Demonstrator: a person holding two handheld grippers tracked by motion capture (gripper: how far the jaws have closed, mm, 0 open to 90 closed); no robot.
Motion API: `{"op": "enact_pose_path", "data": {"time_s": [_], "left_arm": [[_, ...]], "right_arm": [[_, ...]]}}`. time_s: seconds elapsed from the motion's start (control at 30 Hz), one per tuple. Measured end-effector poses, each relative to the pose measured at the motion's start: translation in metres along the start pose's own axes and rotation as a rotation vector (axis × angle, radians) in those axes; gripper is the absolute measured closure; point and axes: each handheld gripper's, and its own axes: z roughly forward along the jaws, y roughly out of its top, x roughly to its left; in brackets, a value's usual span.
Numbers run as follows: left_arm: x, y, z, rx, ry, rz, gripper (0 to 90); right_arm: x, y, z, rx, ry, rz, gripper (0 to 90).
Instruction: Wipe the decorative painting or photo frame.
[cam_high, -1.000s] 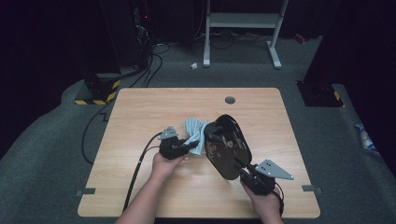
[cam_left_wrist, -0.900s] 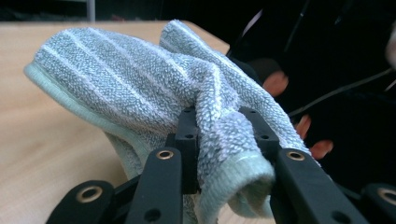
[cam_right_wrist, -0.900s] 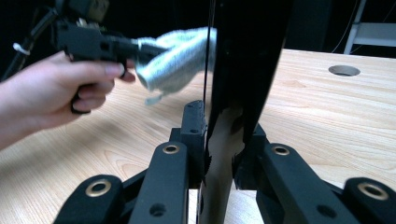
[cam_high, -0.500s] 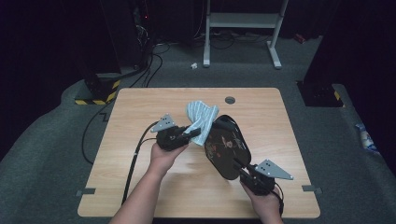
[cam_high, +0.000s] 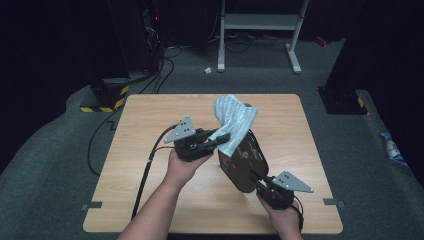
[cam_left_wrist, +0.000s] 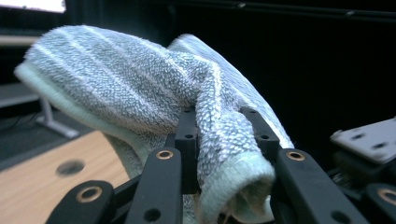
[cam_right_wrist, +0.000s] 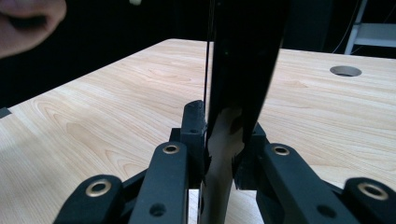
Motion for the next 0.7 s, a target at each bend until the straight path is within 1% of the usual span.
{"op": "enact_pose_path", "data": {"time_s": [0.03,0.07,0.1,0.13,0.2,0.27,0.37,0.43,0.5,0.57,0.6,0.63,0.67,0.7], "left_arm": [[-0.004,0.004,0.003,0.005,-0.006,0.019,71.2],[-0.004,0.004,0.003,0.005,-0.006,0.019,71.2],[-0.009,0.011,0.009,0.024,-0.008,0.055,71.1],[-0.011,0.014,0.012,0.028,-0.005,0.065,71.0],[-0.012,0.016,0.015,0.032,-0.002,0.068,70.9],[-0.011,0.02,0.022,0.044,0.008,0.064,70.9],[-0.01,0.02,0.028,0.07,0.039,0.076,70.9],[-0.005,0.017,0.031,0.085,0.057,0.069,70.9],[0.002,0.012,0.031,0.096,0.068,0.06,70.9],[0.01,0.006,0.029,0.104,0.082,0.027,70.9],[0.01,0.006,0.029,0.104,0.082,0.027,70.9],[0.018,0.0,0.025,0.114,0.093,0.001,70.9],[0.018,0.0,0.025,0.114,0.093,0.001,70.9],[0.023,-0.006,0.022,0.118,0.108,-0.021,70.9]], "right_arm": [[0.0,0.0,0.0,0.002,0.002,-0.002,77.5],[0.0,0.0,0.0,0.002,0.002,-0.002,77.5],[0.002,0.001,0.001,0.001,0.002,-0.013,77.4],[0.003,0.001,0.001,0.003,0.0,-0.017,77.4],[0.003,0.001,0.001,0.003,-0.001,-0.021,77.4],[0.003,0.001,0.0,0.003,-0.001,-0.02,77.4],[0.002,0.0,0.0,0.003,-0.002,-0.016,77.5],[0.002,0.0,0.0,0.003,-0.003,-0.013,77.4],[0.001,0.0,0.0,0.003,-0.005,-0.012,77.3],[0.0,0.0,0.0,0.006,-0.006,-0.009,77.3],[0.0,0.0,-0.001,0.007,-0.006,-0.007,77.3],[0.0,0.0,-0.001,0.007,-0.004,-0.007,77.3],[0.0,0.0,-0.001,0.007,-0.004,-0.007,77.3],[0.0,0.0,0.0,0.006,-0.004,-0.01,77.3]]}}
